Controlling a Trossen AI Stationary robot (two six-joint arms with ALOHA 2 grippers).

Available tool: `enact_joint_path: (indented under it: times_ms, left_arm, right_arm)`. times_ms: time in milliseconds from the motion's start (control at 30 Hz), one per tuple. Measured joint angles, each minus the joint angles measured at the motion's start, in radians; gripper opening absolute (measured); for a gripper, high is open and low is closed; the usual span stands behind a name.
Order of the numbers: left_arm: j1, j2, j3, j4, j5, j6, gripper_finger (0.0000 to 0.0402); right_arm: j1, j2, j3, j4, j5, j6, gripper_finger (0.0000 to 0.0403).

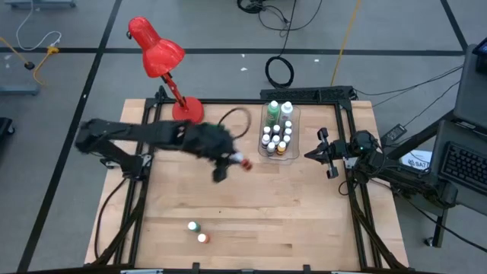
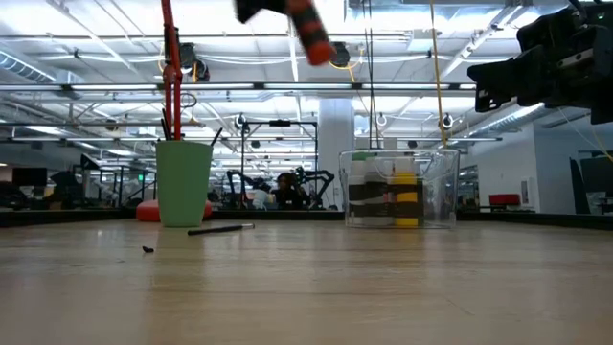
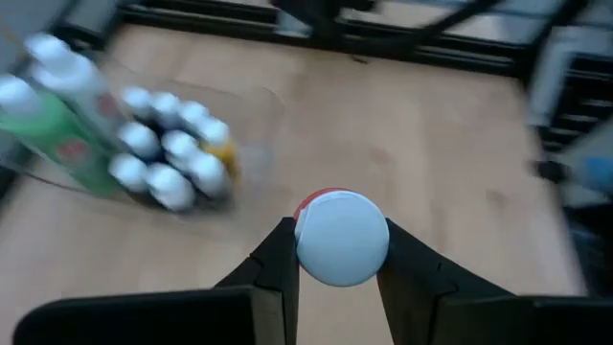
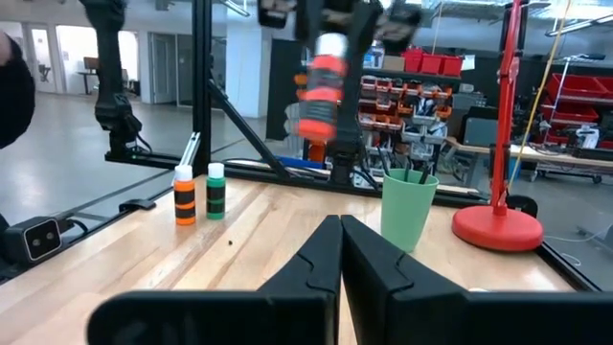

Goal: Pick & Place Paint Supplies
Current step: Put the small red paint bottle into the transparent bin

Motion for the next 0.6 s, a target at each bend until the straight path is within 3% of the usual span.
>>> enact_joint_path:
  times_ms: [267, 467, 600]
  left_arm:
    - [0.152, 0.365, 0.298, -0.047, -0.037, 0.124, 0.0095]
    - [0.21, 0.504, 0.433, -0.157, 0.009, 0.135, 0.0095]
    - [0.223, 0.543, 0.456, -0.177, 0.029, 0.139, 0.0095]
  right_arm:
    - [0.0, 0.002, 0.0, -0.006, 0.0, -0.004, 0.0004]
    - [0.0, 0.002, 0.0, -0.013, -0.002, -0.033, 0.0004]
    - [0.0, 0.002, 0.0, -0.013, -0.002, -0.038, 0.0004]
